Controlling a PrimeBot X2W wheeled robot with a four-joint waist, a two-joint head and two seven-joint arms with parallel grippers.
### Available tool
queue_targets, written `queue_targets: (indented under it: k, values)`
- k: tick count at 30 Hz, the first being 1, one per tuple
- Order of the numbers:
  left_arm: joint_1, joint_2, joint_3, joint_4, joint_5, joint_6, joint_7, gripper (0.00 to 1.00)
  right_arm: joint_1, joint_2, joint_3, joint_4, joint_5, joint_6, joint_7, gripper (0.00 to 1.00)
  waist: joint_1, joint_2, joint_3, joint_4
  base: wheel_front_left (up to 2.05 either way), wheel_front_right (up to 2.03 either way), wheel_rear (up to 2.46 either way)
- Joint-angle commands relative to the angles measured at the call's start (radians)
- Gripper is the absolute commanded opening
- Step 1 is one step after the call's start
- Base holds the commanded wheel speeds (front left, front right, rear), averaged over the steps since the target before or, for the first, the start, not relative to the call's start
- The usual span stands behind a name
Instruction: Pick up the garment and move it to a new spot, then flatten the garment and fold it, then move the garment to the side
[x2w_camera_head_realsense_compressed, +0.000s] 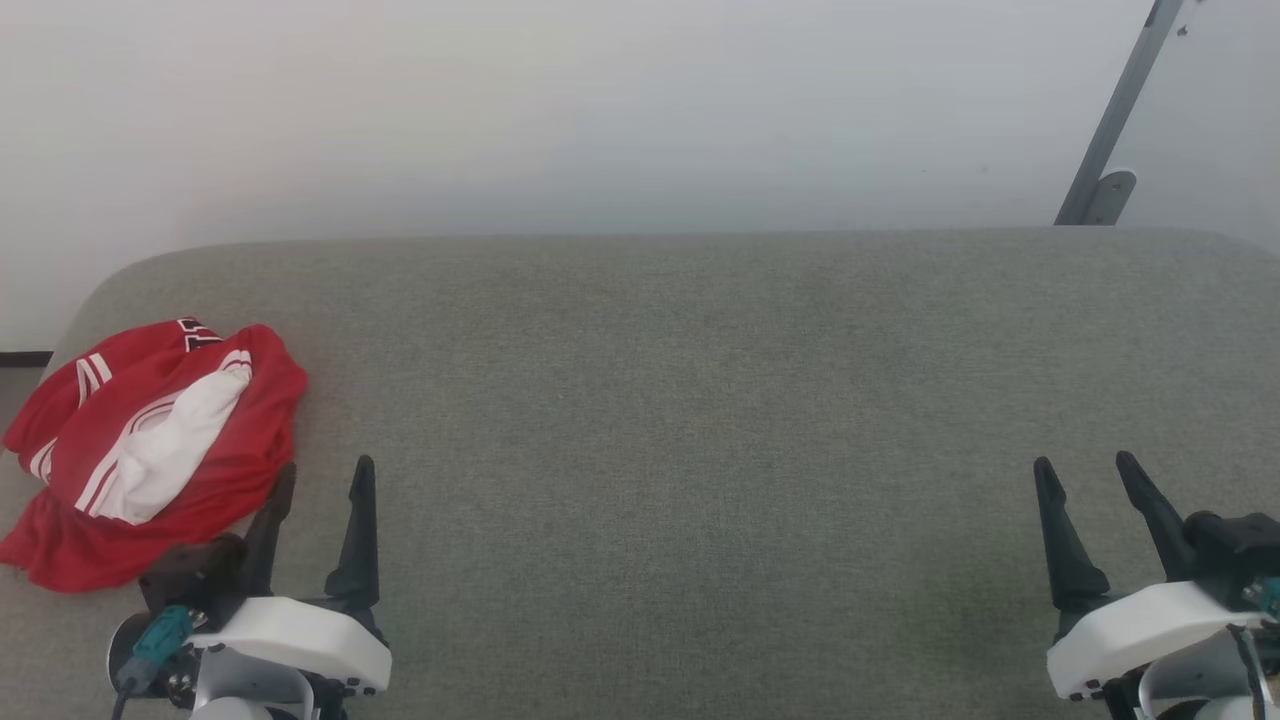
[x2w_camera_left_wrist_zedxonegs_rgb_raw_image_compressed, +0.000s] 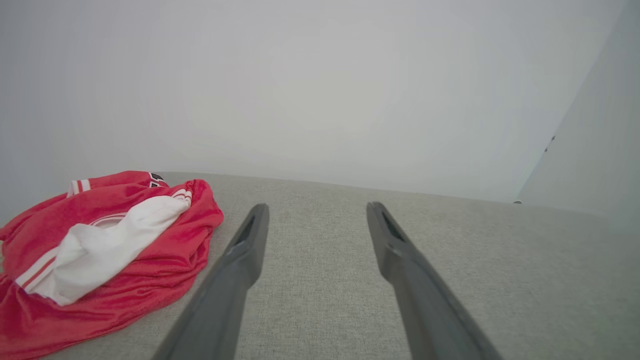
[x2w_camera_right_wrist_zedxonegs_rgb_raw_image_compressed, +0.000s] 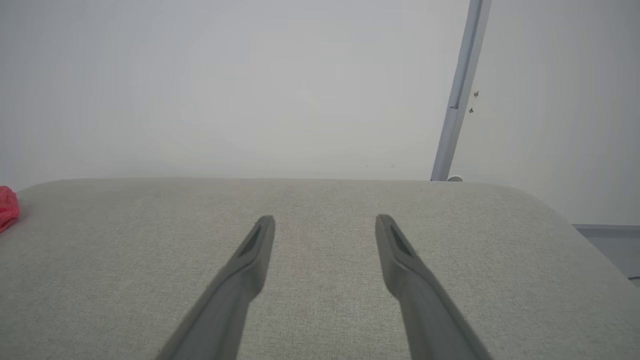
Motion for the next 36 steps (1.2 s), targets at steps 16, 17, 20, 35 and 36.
queue_targets:
  k: [16, 17, 20, 35, 36]
  values:
    - [-0.014, 0.003, 0.004, -0.008, 0.116, -0.007, -0.034, 1.00, 0.017, -0.008, 0.002, -0.029, -0.118, 0.000, -0.019, 1.00, 0.0000, 0.0000, -0.002, 0.005, 0.00, 0.00, 0.00]
    - [-0.014, 0.002, 0.003, -0.008, 0.117, -0.008, -0.034, 1.00, 0.017, -0.008, 0.002, -0.029, -0.117, 0.000, -0.019, 1.00, 0.0000, 0.0000, -0.002, 0.005, 0.00, 0.00, 0.00]
    - [-0.014, 0.001, 0.004, -0.008, 0.118, -0.009, -0.034, 1.00, 0.017, -0.007, 0.003, -0.028, -0.118, 0.000, -0.019, 1.00, 0.0000, 0.0000, -0.001, 0.005, 0.00, 0.00, 0.00]
    - [-0.033, -0.002, 0.032, 0.023, 0.094, 0.014, -0.034, 1.00, -0.001, -0.025, 0.043, -0.032, -0.114, 0.000, -0.017, 1.00, 0.0000, 0.0000, -0.011, 0.058, 0.00, 0.00, 0.00]
    - [-0.038, 0.000, 0.036, 0.027, 0.090, 0.016, -0.034, 1.00, -0.003, -0.029, 0.051, -0.032, -0.113, 0.000, -0.015, 1.00, 0.0000, 0.0000, -0.014, 0.069, 0.00, 0.00, 0.00]
